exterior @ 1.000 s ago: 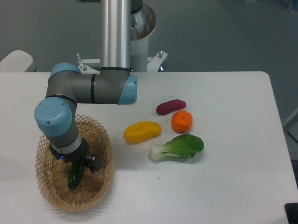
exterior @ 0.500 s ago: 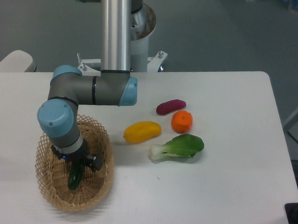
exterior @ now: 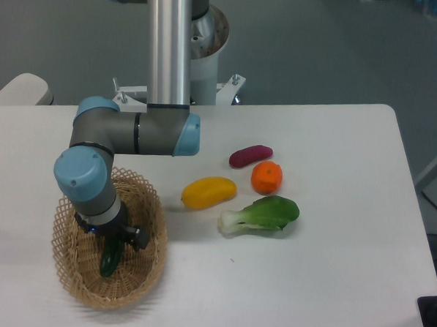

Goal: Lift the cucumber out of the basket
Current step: 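Lift the cucumber out of the basket and carry it toward the vegetables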

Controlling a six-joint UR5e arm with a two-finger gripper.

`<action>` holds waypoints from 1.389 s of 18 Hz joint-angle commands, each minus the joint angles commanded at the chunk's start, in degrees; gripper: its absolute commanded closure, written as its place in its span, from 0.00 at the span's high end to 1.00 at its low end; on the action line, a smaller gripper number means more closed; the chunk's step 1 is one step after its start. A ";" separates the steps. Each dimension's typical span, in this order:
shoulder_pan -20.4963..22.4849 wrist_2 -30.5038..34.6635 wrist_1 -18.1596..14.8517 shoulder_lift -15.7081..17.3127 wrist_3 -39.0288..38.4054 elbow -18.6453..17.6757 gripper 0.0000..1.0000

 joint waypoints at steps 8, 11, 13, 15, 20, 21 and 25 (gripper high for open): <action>0.09 -0.09 -0.09 0.52 0.26 0.61 0.32; 0.09 0.00 -0.35 1.93 1.84 1.31 0.32; 0.18 0.00 -1.14 3.42 3.94 2.10 0.32; 0.61 0.00 -1.58 5.44 6.23 3.34 0.33; 3.60 0.09 -2.63 10.27 11.85 4.21 0.34; 4.39 0.09 -3.77 10.81 13.00 5.09 0.34; 8.25 -0.09 -11.67 11.42 18.18 10.09 0.34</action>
